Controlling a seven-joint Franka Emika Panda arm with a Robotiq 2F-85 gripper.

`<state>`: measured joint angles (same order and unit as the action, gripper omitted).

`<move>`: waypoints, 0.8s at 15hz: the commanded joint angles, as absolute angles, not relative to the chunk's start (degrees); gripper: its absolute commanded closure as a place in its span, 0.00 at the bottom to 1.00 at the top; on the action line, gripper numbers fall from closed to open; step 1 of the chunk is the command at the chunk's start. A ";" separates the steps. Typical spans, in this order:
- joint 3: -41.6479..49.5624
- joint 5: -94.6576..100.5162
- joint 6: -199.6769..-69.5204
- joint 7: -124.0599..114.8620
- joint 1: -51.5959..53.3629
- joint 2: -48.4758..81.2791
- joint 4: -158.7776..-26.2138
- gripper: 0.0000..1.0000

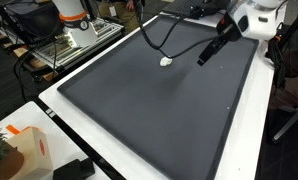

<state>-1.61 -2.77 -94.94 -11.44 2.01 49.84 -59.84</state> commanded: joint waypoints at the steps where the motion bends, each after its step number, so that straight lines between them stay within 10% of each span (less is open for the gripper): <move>1: -0.75 -2.01 -100.62 -8.76 2.13 37.96 -73.12 0.00; 12: 0.98 2.41 -98.71 -8.88 1.73 22.55 -85.22 0.00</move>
